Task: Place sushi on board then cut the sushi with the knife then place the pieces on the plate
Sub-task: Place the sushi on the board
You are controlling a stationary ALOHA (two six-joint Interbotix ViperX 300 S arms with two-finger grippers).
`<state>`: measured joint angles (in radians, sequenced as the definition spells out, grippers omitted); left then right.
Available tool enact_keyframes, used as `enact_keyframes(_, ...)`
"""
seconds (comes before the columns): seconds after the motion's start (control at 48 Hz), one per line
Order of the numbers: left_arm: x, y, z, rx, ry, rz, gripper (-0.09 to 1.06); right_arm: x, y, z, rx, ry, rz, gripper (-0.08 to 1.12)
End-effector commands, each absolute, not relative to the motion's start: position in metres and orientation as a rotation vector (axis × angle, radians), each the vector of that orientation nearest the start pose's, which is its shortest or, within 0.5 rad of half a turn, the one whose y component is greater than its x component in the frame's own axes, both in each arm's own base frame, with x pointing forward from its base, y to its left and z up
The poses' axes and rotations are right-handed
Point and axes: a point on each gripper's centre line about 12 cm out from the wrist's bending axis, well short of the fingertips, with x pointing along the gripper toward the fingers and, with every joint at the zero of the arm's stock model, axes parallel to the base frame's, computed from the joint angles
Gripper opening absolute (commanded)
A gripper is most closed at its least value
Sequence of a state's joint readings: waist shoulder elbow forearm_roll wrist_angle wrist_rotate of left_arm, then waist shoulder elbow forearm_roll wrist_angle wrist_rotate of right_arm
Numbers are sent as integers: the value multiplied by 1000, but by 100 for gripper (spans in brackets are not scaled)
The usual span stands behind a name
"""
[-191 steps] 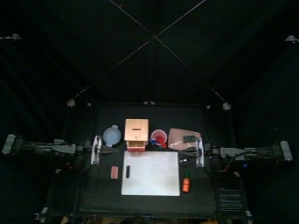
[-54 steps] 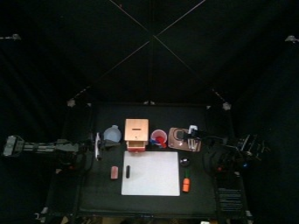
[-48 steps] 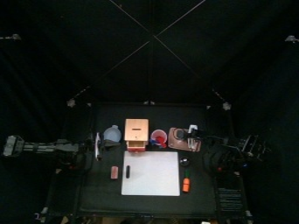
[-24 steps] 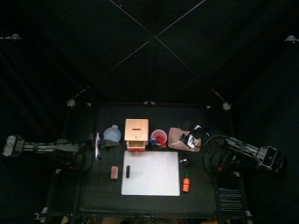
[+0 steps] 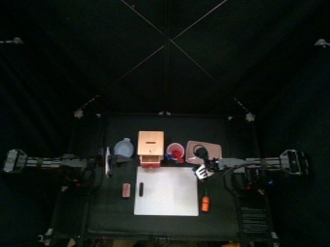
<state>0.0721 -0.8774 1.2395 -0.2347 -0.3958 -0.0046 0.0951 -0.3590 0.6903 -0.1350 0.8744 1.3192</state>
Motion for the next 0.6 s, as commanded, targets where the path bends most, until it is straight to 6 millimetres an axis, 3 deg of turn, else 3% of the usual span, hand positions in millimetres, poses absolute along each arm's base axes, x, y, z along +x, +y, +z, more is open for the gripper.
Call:
enact_keyframes(0.021, 206, 31, 269, -252, -71, 186, 8, 304, 28, 226, 1005, 970, -743, 61)
enact_keyframes(0.312, 204, 31, 262, -257, -53, 194, 8, 377, 49, 192, 1081, 993, -769, 61)
enact_keyframes(0.604, 202, 29, 255, -207, -35, 177, 8, 425, 59, 161, 1162, 1019, -820, 62)
